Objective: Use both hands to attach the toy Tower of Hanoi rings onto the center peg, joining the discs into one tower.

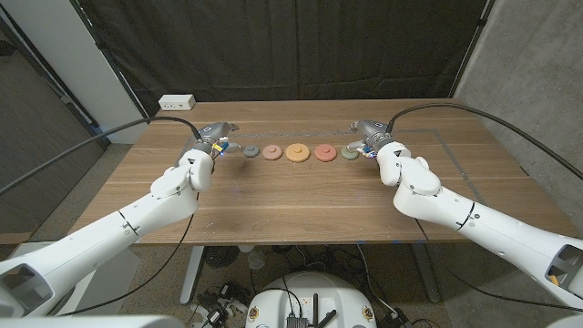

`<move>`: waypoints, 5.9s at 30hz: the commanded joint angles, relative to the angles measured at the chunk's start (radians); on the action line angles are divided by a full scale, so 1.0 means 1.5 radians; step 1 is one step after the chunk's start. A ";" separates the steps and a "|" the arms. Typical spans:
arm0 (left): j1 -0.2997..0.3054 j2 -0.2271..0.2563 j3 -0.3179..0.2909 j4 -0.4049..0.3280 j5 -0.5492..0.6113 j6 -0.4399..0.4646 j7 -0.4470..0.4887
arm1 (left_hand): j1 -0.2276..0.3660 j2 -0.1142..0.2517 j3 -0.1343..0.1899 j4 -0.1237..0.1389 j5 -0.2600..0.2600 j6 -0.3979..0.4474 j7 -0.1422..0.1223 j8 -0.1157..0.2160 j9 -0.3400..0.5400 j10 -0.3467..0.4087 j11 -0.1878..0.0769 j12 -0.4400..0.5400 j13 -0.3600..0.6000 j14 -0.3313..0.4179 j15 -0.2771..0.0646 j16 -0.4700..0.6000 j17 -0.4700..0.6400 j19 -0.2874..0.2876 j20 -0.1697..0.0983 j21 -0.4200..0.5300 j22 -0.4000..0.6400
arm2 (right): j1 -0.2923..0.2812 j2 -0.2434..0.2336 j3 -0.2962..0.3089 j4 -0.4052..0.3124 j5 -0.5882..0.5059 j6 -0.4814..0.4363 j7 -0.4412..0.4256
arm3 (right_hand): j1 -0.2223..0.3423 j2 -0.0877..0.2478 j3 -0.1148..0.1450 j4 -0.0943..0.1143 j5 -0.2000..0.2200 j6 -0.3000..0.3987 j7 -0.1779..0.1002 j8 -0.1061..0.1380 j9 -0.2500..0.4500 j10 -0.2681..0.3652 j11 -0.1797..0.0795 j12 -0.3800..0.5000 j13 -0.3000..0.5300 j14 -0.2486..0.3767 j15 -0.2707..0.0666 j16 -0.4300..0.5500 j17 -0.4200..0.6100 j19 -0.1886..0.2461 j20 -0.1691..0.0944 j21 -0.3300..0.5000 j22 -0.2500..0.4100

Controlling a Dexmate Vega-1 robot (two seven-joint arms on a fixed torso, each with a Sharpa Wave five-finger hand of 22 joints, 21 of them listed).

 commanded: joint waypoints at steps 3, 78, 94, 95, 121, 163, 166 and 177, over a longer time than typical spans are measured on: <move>0.003 0.000 -0.001 -0.002 0.000 -0.004 0.004 | 0.007 -0.001 -0.002 0.000 0.004 0.009 -0.001 0.004 0.001 0.007 -0.001 0.001 0.003 -0.007 0.001 -0.001 -0.003 -0.005 -0.046 0.010 -0.003 | 0.023 0.027 -0.017 0.021 -0.009 0.011 0.019 | -0.002 0.001 0.004 0.003 -0.001 0.001 -0.006 0.002 0.002 -0.006 0.004 -0.004 0.002 -0.005 -0.065 -0.006 -0.001 -0.002 -0.002 0.005 -0.001; 0.013 0.006 0.003 -0.013 -0.001 0.013 0.002 | 0.008 0.004 -0.010 0.000 0.007 0.016 -0.004 0.003 0.001 0.014 0.000 -0.002 0.003 -0.006 0.001 0.006 -0.003 -0.021 -0.046 0.050 -0.024 | 0.185 0.142 -0.134 0.232 0.033 0.033 0.137 | -0.015 -0.016 -0.010 0.004 -0.010 -0.095 0.026 -0.017 0.005 -0.087 0.033 -0.015 -0.011 -0.049 -0.065 -0.056 -0.019 -0.046 0.000 0.010 -0.018; 0.008 -0.002 0.005 -0.004 -0.002 0.009 0.003 | 0.007 0.006 -0.013 0.000 0.008 0.020 -0.004 0.004 0.001 0.017 0.000 -0.003 0.004 -0.006 0.001 0.007 -0.006 -0.026 -0.046 0.066 -0.030 | 0.235 0.159 -0.181 0.279 0.028 0.021 0.189 | -0.016 -0.017 -0.035 0.002 -0.014 -0.111 0.035 -0.013 0.003 -0.111 0.045 -0.011 -0.016 -0.062 -0.065 -0.072 -0.035 -0.063 0.000 0.017 -0.020; 0.008 -0.002 0.005 -0.004 -0.002 0.009 0.003 | 0.007 0.006 -0.013 0.000 0.008 0.020 -0.004 0.004 0.001 0.018 0.000 -0.002 0.005 -0.005 0.001 0.007 -0.005 -0.027 -0.046 0.068 -0.031 | 0.237 0.159 -0.183 0.281 0.028 0.022 0.191 | -0.015 -0.017 -0.036 0.002 -0.014 -0.113 0.036 -0.013 0.003 -0.112 0.045 -0.011 -0.016 -0.064 -0.065 -0.073 -0.036 -0.065 0.000 0.016 -0.022; 0.011 -0.003 0.002 0.003 -0.010 0.003 0.010 | 0.008 0.007 -0.014 0.000 0.009 0.021 -0.004 0.003 0.002 0.020 0.000 -0.003 0.005 -0.007 0.001 0.008 -0.004 -0.035 -0.046 0.086 -0.037 | 0.262 0.177 -0.207 0.321 0.054 0.027 0.216 | -0.007 -0.008 -0.058 0.003 -0.013 -0.115 0.040 -0.007 0.000 -0.108 0.045 -0.004 -0.021 -0.066 -0.065 -0.079 -0.049 -0.073 0.000 0.022 -0.033; 0.018 0.001 -0.001 0.005 -0.021 -0.011 0.016 | 0.008 0.010 -0.014 0.000 0.012 0.026 -0.003 0.003 0.002 0.027 0.000 -0.003 0.007 -0.002 0.001 0.010 -0.002 -0.047 -0.046 0.112 -0.042 | 0.217 0.178 -0.187 0.324 0.068 0.032 0.099 | 0.063 0.044 -0.049 0.001 0.009 0.084 -0.059 0.067 -0.004 0.156 -0.059 0.073 0.015 0.047 -0.067 -0.002 0.010 -0.014 -0.003 0.093 -0.053; 0.018 0.001 -0.001 0.004 -0.020 -0.011 0.016 | 0.008 0.010 -0.013 0.000 0.013 0.027 -0.004 0.003 0.002 0.027 -0.001 -0.003 0.007 -0.003 0.001 0.009 -0.003 -0.048 -0.046 0.114 -0.043 | 0.213 0.174 -0.187 0.319 0.065 0.034 0.093 | 0.067 0.049 -0.044 0.001 0.014 0.110 -0.072 0.078 -0.004 0.175 -0.063 0.074 0.019 0.061 -0.067 0.011 0.010 -0.005 -0.003 0.102 -0.052; 0.018 0.002 0.000 0.003 -0.019 -0.012 0.012 | 0.007 0.012 -0.013 0.000 0.014 0.029 -0.003 0.003 0.002 0.029 0.000 -0.004 0.007 -0.007 0.001 0.005 -0.006 -0.052 -0.046 0.122 -0.044 | 0.207 0.164 -0.181 0.308 0.064 0.047 0.091 | 0.066 0.061 -0.036 0.005 0.023 0.161 -0.077 0.097 -0.006 0.215 -0.068 0.071 0.021 0.085 -0.067 0.028 0.010 0.009 -0.003 0.118 -0.056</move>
